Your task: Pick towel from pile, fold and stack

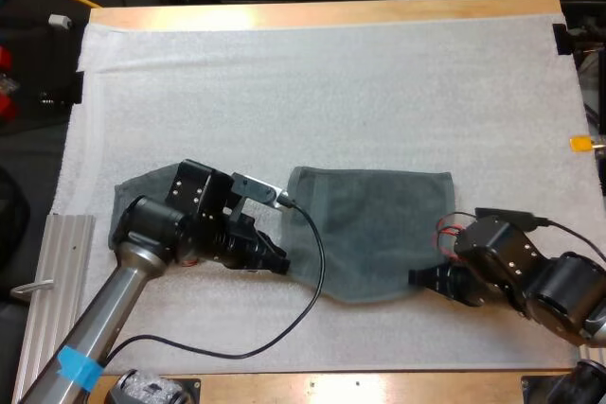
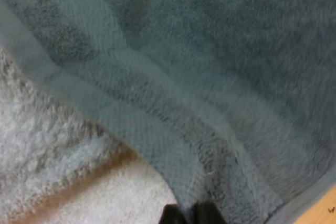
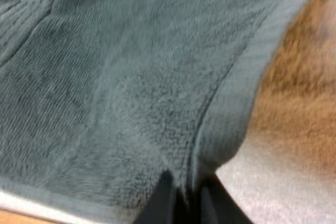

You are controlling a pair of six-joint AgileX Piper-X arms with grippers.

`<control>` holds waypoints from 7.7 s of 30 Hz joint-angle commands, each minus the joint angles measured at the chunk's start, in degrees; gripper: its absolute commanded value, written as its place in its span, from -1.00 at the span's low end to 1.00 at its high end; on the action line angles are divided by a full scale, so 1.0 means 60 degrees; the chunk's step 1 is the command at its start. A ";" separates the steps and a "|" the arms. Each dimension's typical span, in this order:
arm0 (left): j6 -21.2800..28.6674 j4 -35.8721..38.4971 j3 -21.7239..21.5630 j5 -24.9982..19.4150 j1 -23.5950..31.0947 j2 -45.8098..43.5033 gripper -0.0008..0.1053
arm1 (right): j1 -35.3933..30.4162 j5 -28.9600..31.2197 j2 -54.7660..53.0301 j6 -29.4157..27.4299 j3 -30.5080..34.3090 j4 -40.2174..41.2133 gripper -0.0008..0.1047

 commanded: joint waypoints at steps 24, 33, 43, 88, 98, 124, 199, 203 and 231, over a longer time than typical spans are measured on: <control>-0.3428 -0.5823 -0.0008 0.1935 0.1240 0.3925 -0.98 | -0.4239 -0.2330 0.4111 0.0907 -0.0080 -0.3224 -0.99; -0.3428 -0.6500 -0.0008 0.1057 0.1248 0.3994 -0.95 | -0.4260 -0.2315 0.4804 0.0924 -0.0080 -0.4310 -0.99; -0.3428 -0.6831 -0.0008 0.0412 0.1248 0.3994 0.12 | -0.4260 -0.2103 0.5249 0.1570 -0.0080 -0.5607 -0.71; -0.1645 -0.2734 -0.0008 0.0261 0.1248 -0.3444 0.22 | -0.6307 -0.0340 0.0473 -0.3648 -0.0104 -0.2005 0.16; -0.1510 -0.1083 -0.0008 -0.0388 0.1248 -0.4107 0.22 | -0.7614 -0.2607 0.0486 -0.5552 -0.0157 -0.1554 0.17; -0.1475 -0.0336 -0.0008 -0.0393 0.1248 -0.4165 0.22 | -0.7614 -0.5395 0.5940 -0.5569 -0.0157 -0.4490 0.17; -0.1223 0.0075 -0.0008 -0.0272 0.1248 -0.4118 0.22 | -0.3740 -0.0216 0.6085 -0.3324 -0.2139 -0.1783 -0.99; -0.1223 0.0075 -0.0008 -0.0160 0.1248 -0.4118 0.22 | -0.3277 -0.0721 0.6661 -0.2397 -0.2139 -0.2705 -0.99; -0.1223 0.0075 -0.0008 -0.0160 0.1248 -0.4118 0.22 | -0.2698 -0.2775 0.7275 -0.1603 -0.2139 -0.4099 0.29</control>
